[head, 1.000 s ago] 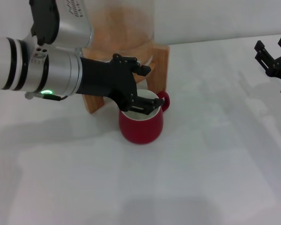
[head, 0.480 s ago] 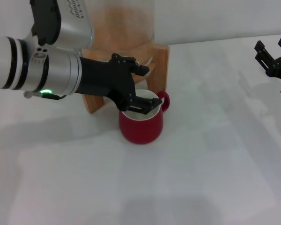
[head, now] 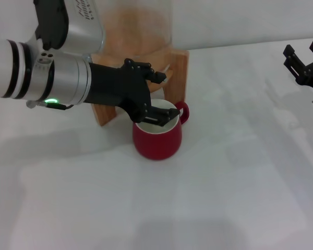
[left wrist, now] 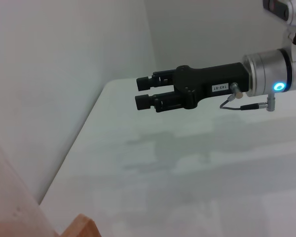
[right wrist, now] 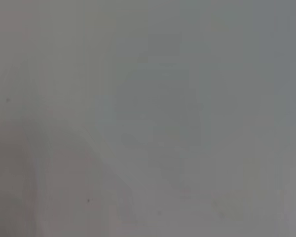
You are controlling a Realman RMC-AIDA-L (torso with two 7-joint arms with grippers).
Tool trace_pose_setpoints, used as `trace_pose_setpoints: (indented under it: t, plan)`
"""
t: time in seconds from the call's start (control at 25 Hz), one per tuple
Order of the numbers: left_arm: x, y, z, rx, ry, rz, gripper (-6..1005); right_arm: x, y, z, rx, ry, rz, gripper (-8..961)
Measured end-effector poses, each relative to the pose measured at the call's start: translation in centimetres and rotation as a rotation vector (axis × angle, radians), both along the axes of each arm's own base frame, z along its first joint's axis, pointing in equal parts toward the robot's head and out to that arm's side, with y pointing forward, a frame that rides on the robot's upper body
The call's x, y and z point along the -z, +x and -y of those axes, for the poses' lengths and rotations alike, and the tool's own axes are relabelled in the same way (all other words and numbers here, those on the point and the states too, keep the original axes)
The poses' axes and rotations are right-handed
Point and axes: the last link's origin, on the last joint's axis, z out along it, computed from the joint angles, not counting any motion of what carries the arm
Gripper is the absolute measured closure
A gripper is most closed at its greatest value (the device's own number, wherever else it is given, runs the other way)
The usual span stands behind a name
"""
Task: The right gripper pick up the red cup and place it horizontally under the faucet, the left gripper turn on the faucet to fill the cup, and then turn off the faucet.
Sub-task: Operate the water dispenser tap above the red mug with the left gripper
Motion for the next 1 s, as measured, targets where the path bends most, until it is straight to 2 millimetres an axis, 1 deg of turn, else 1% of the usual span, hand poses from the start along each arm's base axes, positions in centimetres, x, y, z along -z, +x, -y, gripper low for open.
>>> trace_pose_setpoints:
  t: [0.72, 0.88, 1.0]
  plan:
    - [-0.12, 0.48, -0.17, 0.021, 0.007, 0.001, 183, -0.08, 0.01, 0.21, -0.007, 0.006, -0.001, 270]
    - [-0.35, 0.69, 0.06, 0.026, 0.011, 0.008, 183, -0.07, 0.05, 0.24, -0.005, 0.005, -0.001, 270]
    - [-0.78, 0.41, 0.55, 0.022, 0.024, 0.018, 183, -0.07, 0.11, 0.28, -0.003, 0.005, -0.001, 270]
